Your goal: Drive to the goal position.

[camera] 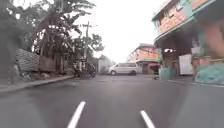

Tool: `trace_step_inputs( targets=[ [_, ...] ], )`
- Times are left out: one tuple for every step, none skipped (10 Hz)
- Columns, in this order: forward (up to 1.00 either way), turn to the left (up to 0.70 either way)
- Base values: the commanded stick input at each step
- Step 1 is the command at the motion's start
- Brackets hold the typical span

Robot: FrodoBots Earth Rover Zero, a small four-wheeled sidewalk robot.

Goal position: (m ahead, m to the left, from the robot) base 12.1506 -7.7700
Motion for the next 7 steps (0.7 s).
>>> trace_step_inputs(
  targets=[
    [0.7,0.0],
    [0.7,0.0],
    [0.7,0.0],
    [0.7,0.0],
    [0.7,0.0],
    [0.7,0.0],
    [0.7,0.0]
  ],
)
